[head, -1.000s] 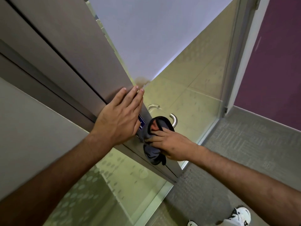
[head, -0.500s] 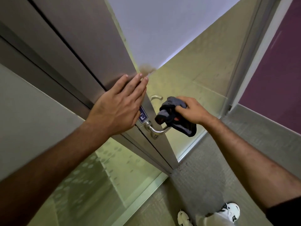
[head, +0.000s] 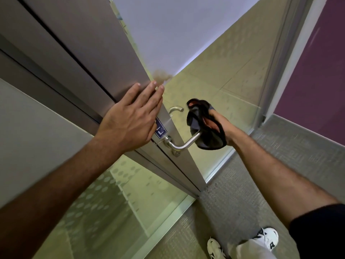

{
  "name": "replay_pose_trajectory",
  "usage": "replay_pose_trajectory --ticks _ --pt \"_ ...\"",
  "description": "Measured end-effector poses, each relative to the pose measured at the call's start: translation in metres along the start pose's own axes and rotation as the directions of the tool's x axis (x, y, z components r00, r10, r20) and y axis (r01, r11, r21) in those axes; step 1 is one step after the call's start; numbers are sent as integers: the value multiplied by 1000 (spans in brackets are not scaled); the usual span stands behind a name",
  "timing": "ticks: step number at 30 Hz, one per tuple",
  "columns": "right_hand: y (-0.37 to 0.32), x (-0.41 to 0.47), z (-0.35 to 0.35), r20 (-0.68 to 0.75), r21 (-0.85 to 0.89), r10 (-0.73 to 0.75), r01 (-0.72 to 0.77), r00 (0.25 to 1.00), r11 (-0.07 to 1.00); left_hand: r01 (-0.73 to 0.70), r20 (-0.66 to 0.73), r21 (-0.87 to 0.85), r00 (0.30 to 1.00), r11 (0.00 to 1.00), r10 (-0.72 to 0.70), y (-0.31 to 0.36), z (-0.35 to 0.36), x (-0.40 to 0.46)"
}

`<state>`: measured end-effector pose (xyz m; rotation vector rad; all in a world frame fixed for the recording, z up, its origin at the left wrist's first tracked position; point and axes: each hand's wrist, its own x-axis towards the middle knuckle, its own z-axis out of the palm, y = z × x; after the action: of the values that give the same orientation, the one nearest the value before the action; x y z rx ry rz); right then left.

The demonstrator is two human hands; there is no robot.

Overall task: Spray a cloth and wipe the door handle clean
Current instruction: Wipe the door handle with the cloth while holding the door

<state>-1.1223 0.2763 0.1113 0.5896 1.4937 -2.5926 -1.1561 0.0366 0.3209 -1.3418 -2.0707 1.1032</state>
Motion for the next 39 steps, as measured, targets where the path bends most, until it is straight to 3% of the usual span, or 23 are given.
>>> replay_pose_trajectory --ticks 2,5,7,11,15,18,19,21,23,26,30,32,33,37,39 --pt "31 -1 -12 -103 111 7 5 995 994 -3 -9 -11 1000 1000 2 -1 0 0" --pt "95 -22 -11 -413 100 18 26 910 995 -2 -21 -16 1000 1000 1 -1 1 -1" --pt "127 -28 10 -494 -46 -106 95 863 994 -4 -16 -14 1000 1000 4 -1 2 -1" --pt "142 -25 72 -242 -241 -409 354 880 904 -6 -46 -41 999 999 5 1 3 0" --pt "133 -15 85 -324 -181 -422 383 847 906 -11 -44 -6 999 1000 11 2 3 -1" --pt "125 -12 77 -298 -323 -410 314 862 893 -6 -25 17 1000 1000 6 2 3 0" --pt "121 -8 71 -271 -450 -397 249 877 858 -3 -19 17 1000 1000 3 1 3 1" --pt "115 -11 62 -200 -745 -341 84 918 661 -2 -15 17 1000 1000 2 2 3 1" --pt "122 -28 56 -140 -861 -369 72 919 503 -2 -16 7 1000 1000 2 2 2 0" --pt "137 -77 62 -67 -851 -587 260 807 456 -3 -31 -4 1000 1000 3 2 4 0" --pt "112 -109 93 44 -784 -882 563 470 261 -9 -42 -3 999 1000 9 2 5 1" --pt "86 -101 106 55 -783 -919 588 391 203 -7 -51 1 999 1000 7 2 6 1" --pt "76 -91 109 90 -806 -906 564 414 178 -9 -54 -2 998 1000 9 2 6 0" --pt "72 -52 116 239 -948 -677 319 696 -6 -16 -76 -5 997 1000 15 2 8 -1" --pt "77 -49 118 276 -957 -622 269 732 -108 -14 -71 0 997 1000 14 2 8 0"
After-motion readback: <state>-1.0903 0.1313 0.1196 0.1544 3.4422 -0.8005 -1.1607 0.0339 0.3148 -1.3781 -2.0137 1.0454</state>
